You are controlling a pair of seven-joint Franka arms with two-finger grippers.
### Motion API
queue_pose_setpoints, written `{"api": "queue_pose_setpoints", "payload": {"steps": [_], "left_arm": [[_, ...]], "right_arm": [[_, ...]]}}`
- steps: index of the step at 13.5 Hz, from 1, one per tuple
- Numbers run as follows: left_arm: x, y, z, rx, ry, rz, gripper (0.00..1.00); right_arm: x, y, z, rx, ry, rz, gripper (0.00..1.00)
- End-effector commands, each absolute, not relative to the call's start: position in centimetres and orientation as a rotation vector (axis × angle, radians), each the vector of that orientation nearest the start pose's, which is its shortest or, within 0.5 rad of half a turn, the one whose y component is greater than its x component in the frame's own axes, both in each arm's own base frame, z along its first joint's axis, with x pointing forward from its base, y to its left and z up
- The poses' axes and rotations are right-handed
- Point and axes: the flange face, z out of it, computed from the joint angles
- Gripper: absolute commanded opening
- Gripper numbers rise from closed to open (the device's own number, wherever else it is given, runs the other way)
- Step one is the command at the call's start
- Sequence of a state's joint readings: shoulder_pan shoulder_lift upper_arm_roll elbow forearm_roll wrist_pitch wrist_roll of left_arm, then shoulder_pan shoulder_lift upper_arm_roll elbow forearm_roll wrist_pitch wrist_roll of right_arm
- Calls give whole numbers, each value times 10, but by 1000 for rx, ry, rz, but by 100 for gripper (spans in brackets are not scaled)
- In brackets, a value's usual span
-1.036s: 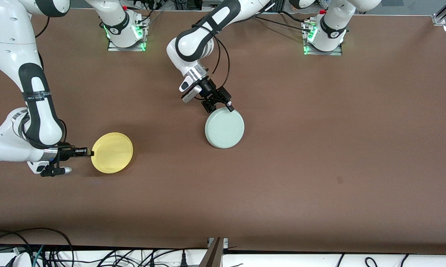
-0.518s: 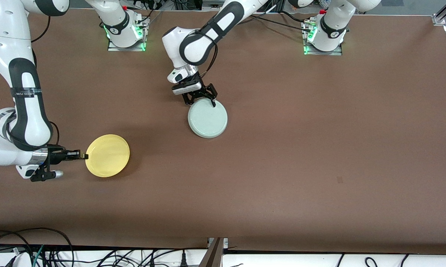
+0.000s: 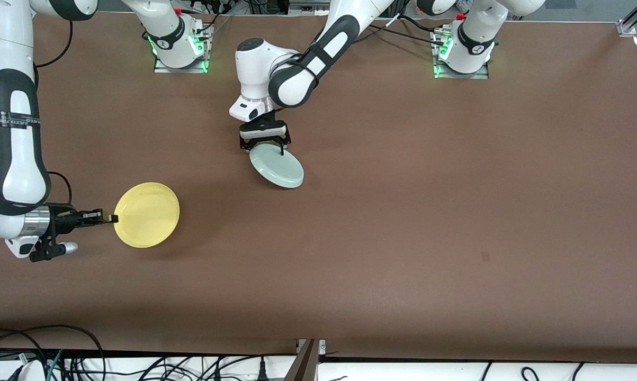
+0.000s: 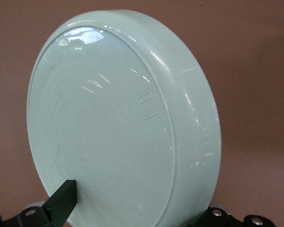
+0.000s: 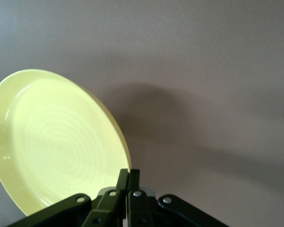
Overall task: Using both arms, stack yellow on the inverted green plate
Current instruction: 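Lower the upside-down green plate onto mid-table and open the left gripper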
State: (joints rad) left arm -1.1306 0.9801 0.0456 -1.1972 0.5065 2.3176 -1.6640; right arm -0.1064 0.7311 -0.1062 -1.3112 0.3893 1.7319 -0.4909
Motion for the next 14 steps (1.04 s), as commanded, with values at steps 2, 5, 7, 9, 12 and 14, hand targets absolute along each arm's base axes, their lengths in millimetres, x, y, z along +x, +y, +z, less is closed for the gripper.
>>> {"api": "queue_pose_setpoints", "payload": {"steps": [2, 5, 7, 9, 12, 14], "left_arm": [[404, -668, 193, -3170, -323, -684, 100], [453, -636, 169, -3225, -267, -633, 100], [496, -605, 162, -3249, -200, -609, 100], [535, -572, 160, -3288, -126, -522, 100], [571, -543, 163, -3380, -144, -483, 100], [574, -539, 145, -3447, -166, -531, 100]], "right_arm": [[699, -102, 296, -2707, -228, 252, 0], [700, -98, 298, -2713, -200, 258, 0], [703, -96, 305, -2721, -210, 242, 0], [704, -96, 305, -2723, -208, 242, 0], [704, -95, 305, -2724, -211, 243, 0], [703, -95, 304, -2725, -213, 245, 0]]}}
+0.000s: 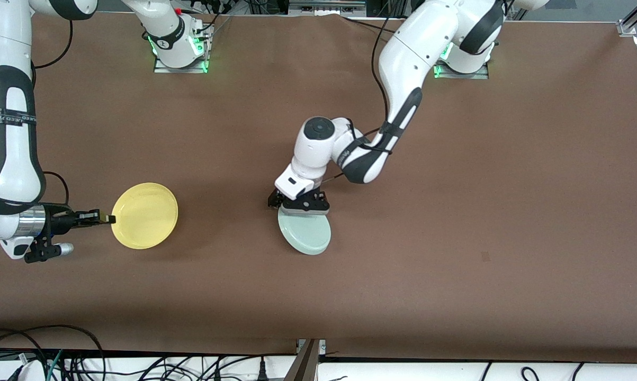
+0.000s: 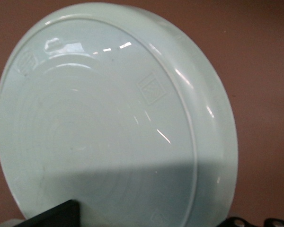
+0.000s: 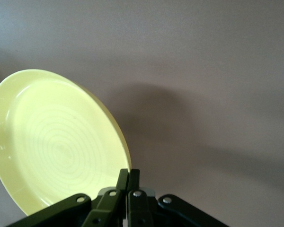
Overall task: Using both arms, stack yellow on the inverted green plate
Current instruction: 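Lower the upside-down green plate onto mid-table and open the left gripper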
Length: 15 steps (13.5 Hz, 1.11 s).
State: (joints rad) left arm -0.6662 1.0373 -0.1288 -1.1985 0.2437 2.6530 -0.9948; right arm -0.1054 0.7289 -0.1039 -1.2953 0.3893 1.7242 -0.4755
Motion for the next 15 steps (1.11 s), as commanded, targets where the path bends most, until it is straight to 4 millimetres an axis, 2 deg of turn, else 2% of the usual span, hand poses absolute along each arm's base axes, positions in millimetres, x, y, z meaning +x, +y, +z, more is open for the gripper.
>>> {"api": "queue_pose_setpoints", "payload": {"steps": [1, 3, 4, 5, 6, 9, 11, 12, 13, 15], "left_arm": [[572, -541, 144, -3436, -124, -544, 100], [568, -544, 152, -3391, 18, -513, 100], [567, -543, 156, -3356, 10, -431, 100], [565, -545, 168, -3317, 16, -347, 100], [566, -546, 190, -3273, 15, -289, 100], [533, -567, 226, -3155, 102, -134, 100], [511, -585, 229, -3149, 139, -123, 100], [509, -587, 229, -3153, 138, -115, 100], [518, -579, 231, -3187, 97, -65, 100], [515, -583, 235, -3225, 61, -12, 100]], "right_arm": [[703, -95, 303, -2724, -213, 247, 0], [703, -95, 303, -2724, -213, 247, 0], [703, -96, 303, -2724, -211, 247, 0], [703, -95, 303, -2724, -213, 247, 0], [703, -95, 303, -2726, -214, 248, 0], [704, -89, 304, -2735, -172, 261, 0], [704, -88, 314, -2737, -174, 246, 0], [704, -89, 319, -2739, -172, 240, 0], [704, -88, 323, -2737, -178, 239, 0], [701, -84, 323, -2725, -152, 278, 0]]}}
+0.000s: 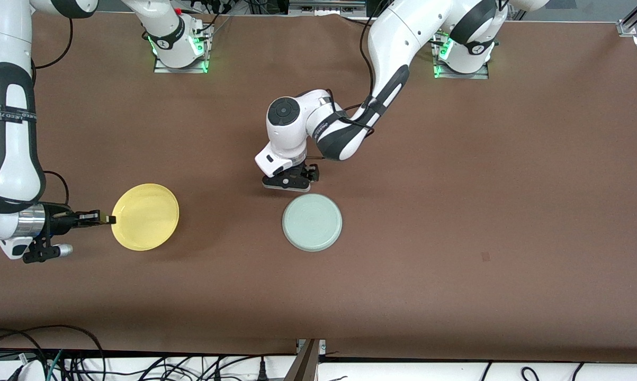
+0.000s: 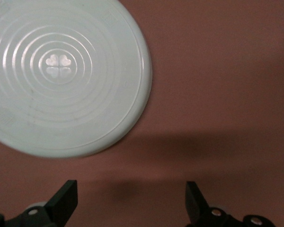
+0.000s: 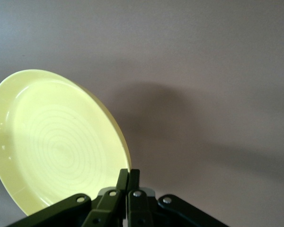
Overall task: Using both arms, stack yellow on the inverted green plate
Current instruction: 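Withdraw the left gripper while the right gripper carries the yellow plate over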
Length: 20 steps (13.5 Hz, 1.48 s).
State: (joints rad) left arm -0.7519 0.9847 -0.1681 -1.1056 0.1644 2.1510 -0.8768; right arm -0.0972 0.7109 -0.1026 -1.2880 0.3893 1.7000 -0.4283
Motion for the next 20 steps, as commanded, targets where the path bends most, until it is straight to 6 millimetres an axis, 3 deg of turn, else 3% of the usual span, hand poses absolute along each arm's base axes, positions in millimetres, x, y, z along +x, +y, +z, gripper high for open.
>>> {"api": "queue_pose_setpoints", "payload": {"steps": [1, 2, 4, 7, 11, 14, 16, 18, 20], "left_arm": [[519, -581, 247, -3237, 40, -28, 100], [526, -576, 263, -3256, 9, -37, 100], [556, -542, 290, -3264, -119, 9, 100], [605, -463, 347, -3207, -280, 82, 100], [638, -369, 422, -3156, -368, 105, 100], [649, -300, 472, -3126, -381, 127, 100], [658, -241, 492, -3121, -317, 173, 100], [662, -198, 509, -3136, -248, 198, 100], [658, -178, 531, -3138, -267, 186, 100]], "right_arm": [[701, -79, 324, -2728, -125, 286, 0], [702, -66, 323, -2731, -122, 300, 0], [703, -48, 321, -2738, -90, 322, 0], [703, -19, 314, -2747, -61, 343, 0], [700, 29, 294, -2771, -11, 360, 0], [699, 97, 290, -2801, 63, 355, 0], [692, 145, 281, -2828, 152, 331, 0], [682, 202, 274, -2849, 257, 290, 0], [674, 243, 273, -2848, 319, 259, 0]]}}
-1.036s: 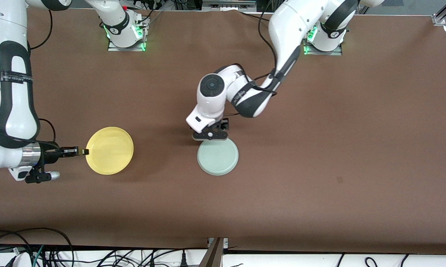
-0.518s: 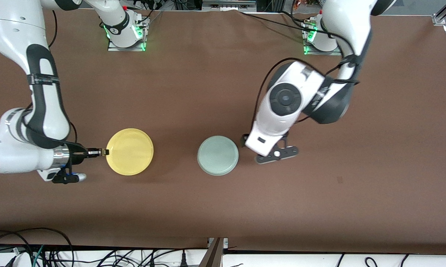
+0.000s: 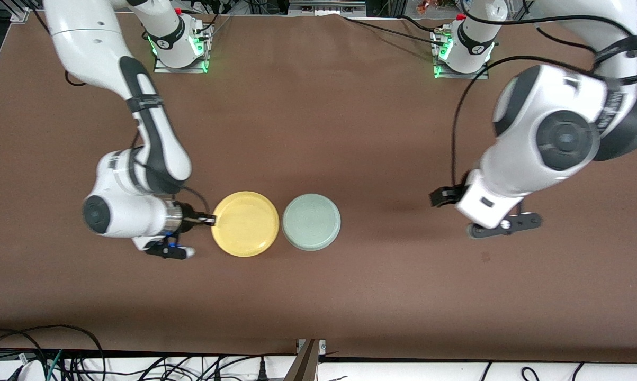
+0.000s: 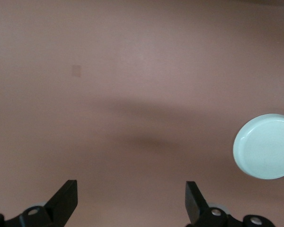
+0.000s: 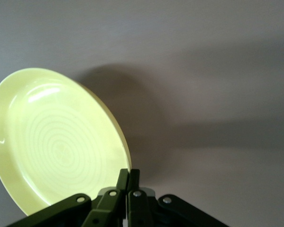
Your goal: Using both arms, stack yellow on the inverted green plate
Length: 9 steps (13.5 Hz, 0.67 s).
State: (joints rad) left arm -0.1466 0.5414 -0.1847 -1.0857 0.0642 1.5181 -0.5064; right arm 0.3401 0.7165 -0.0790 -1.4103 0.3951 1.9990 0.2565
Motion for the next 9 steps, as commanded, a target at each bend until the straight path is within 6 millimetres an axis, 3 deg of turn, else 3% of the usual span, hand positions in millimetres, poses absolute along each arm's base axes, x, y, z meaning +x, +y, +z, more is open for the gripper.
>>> {"api": "queue_pose_setpoints", "payload": {"steps": [1, 4, 5, 7, 9], "left_arm": [[654, -172, 535, -3124, -267, 202, 100], [637, -155, 561, -3097, -177, 243, 100], [634, -140, 568, -3094, -131, 263, 100], [613, -115, 585, -3068, -109, 260, 100], [589, -99, 592, -3067, -95, 218, 100]], "right_arm": [[667, 266, 267, -2830, 336, 260, 0], [651, 314, 257, -2829, 322, 207, 0], [645, 333, 255, -2831, 295, 179, 0], [634, 358, 241, -2832, 335, 151, 0], [628, 369, 231, -2841, 315, 154, 0]]}}
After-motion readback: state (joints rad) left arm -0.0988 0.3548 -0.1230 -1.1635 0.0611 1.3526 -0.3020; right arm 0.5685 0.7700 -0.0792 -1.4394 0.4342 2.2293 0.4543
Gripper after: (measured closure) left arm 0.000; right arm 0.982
